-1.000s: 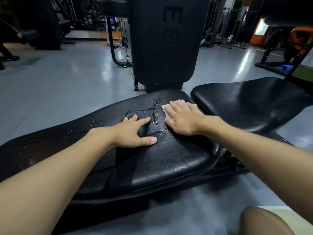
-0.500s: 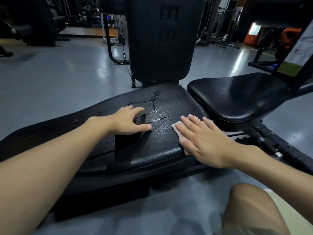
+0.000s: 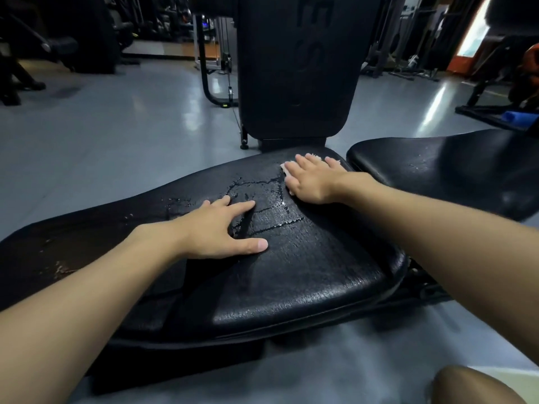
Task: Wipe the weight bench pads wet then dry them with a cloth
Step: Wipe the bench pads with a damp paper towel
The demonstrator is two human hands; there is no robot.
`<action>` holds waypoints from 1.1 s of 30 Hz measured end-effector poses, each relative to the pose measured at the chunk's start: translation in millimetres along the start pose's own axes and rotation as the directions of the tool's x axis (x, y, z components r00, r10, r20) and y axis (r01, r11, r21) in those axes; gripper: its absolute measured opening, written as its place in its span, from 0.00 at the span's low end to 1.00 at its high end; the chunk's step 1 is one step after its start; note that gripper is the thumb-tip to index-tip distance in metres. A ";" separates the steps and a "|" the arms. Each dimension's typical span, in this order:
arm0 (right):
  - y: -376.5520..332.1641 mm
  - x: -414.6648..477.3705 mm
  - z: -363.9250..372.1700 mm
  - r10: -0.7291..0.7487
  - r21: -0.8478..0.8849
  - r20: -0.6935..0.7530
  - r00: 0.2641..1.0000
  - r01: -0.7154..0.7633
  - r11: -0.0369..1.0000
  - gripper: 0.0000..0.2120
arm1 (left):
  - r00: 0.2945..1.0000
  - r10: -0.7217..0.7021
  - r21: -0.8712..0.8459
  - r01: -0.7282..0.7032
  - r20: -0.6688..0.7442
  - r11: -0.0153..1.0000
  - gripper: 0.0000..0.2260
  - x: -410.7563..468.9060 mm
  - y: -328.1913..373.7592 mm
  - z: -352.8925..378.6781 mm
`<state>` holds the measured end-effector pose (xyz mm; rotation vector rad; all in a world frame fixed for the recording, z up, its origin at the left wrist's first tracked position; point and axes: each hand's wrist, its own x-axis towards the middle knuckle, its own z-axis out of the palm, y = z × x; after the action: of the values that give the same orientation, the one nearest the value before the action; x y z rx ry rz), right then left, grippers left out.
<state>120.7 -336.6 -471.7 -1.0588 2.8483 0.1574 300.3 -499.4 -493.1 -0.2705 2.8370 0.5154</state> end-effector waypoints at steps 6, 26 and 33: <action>2.5 69.6 -9.5 0.048 -0.010 0.010 0.999 -0.048 0.999 0.29 | 1.000 -0.017 0.005 0.017 0.022 1.000 0.54 6.6 -6.2 1.2; -21.0 -89.3 17.9 -0.169 -0.049 -0.066 0.983 0.166 0.985 0.27 | 0.999 -0.034 -0.049 0.033 -0.005 0.998 0.46 -2.0 4.8 0.5; -27.7 -174.0 29.2 -0.193 -0.134 -0.121 0.974 0.177 0.975 0.37 | 0.999 -0.030 -0.057 0.029 -0.017 0.998 0.49 -7.6 4.6 1.9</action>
<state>271.6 -241.4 -480.0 -1.4036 2.8652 0.2581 306.9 -493.4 -491.3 -0.3284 2.8341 0.5912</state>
